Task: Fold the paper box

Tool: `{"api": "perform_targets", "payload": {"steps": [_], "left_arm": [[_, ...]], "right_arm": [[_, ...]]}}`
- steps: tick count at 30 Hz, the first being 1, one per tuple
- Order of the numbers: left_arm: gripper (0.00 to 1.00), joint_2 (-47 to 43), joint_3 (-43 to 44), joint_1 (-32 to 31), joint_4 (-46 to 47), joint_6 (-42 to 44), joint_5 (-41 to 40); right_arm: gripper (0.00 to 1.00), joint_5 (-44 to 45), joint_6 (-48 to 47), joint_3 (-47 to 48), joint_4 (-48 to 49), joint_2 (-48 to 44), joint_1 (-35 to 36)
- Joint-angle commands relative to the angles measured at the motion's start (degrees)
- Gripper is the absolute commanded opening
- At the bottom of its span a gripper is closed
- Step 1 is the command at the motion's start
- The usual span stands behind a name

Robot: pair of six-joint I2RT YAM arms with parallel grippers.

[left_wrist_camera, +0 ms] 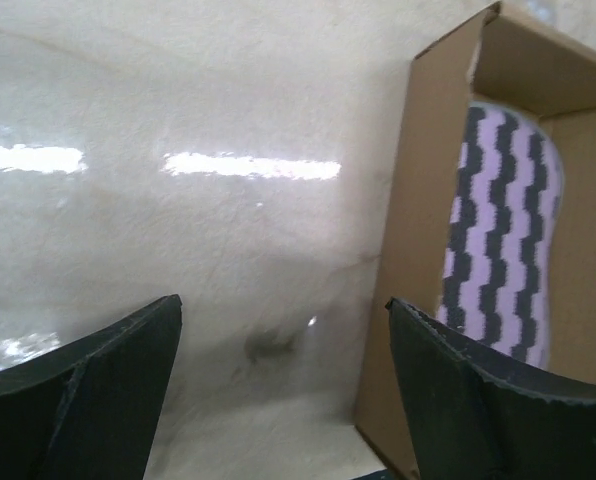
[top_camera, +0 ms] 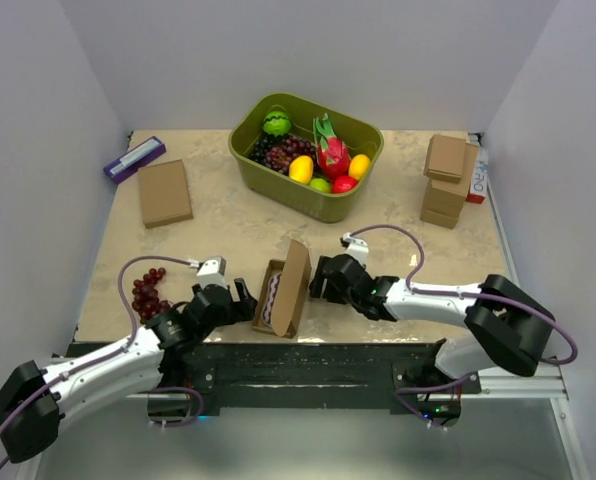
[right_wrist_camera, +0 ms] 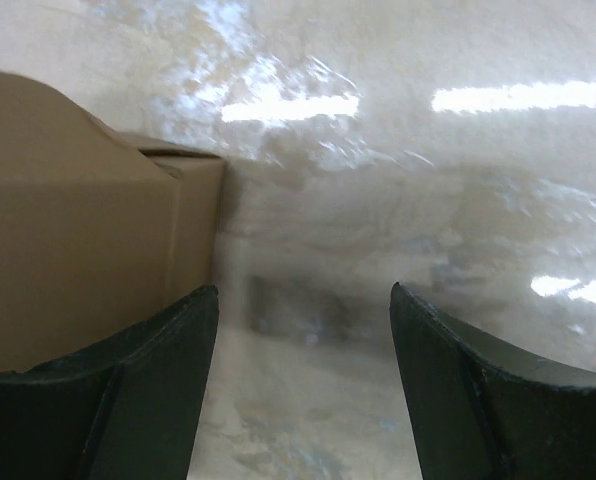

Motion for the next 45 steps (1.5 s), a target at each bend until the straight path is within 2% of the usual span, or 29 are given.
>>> {"api": "perform_targets", "payload": {"steps": [1, 5, 7, 10, 14, 20, 25, 28, 32, 36, 38, 40, 43, 45], "left_arm": [[0.84, 4.06, -2.28, 0.13, 10.14, -0.65, 8.77], [0.82, 8.71, -2.28, -1.97, 16.65, -1.26, 11.87], [0.82, 9.95, -1.50, -5.39, 19.03, -2.31, 11.00], [0.83, 11.72, 0.70, -7.60, 16.67, -2.23, 8.45], [0.85, 5.60, 1.76, -7.52, 9.82, -1.53, 5.28], [0.88, -6.01, 8.08, -7.25, -4.59, -0.65, 4.75], [0.95, -8.58, 17.64, -5.68, -13.48, 2.24, 4.57], [0.95, -8.58, 23.18, -2.25, -13.66, 6.80, 3.88], [0.90, -5.79, 27.24, 1.53, -11.65, 14.10, 0.09], [0.87, 0.36, 29.62, 3.47, -5.59, 22.27, 5.44], [0.86, 3.17, 31.29, 3.56, -5.92, 26.76, 6.77], [0.88, 3.98, 31.65, 3.56, -7.33, 28.96, 5.03], [1.00, 4.42, 30.68, 4.00, -9.52, 29.59, 2.91], [1.00, 4.69, 29.19, 4.87, -10.14, 29.15, 2.55]], "right_arm": [[0.73, -4.37, -4.84, 6.38, 5.83, 4.77, -1.96], [0.72, -10.08, -8.63, 12.37, 7.50, 9.26, -5.56], [0.72, -11.06, -11.34, 16.48, 7.33, 11.72, -6.71], [0.72, -11.07, -14.69, 22.55, 2.95, 14.09, -9.17], [0.73, -10.18, -17.25, 24.69, -2.51, 11.21, -14.52], [0.76, -11.23, -18.83, 21.17, -8.66, -0.99, -19.98], [0.77, -17.12, -13.84, 15.92, -12.18, -8.56, -20.07], [0.77, -19.41, -8.57, 8.99, -8.94, -14.80, -20.07], [0.73, -17.22, -6.00, 0.18, -6.91, -23.24, -20.07], [0.66, -23.52, -7.05, -5.63, -2.01, -28.25, -19.81], [0.65, -23.90, -7.84, -7.83, -0.85, -31.76, -19.19], [0.64, -23.02, -9.51, -8.71, -1.19, -34.14, -18.32], [0.62, -21.44, -11.97, -8.63, -3.13, -38.01, -16.39], [0.60, -21.08, -12.94, -8.36, -3.83, -38.90, -14.81]]}}
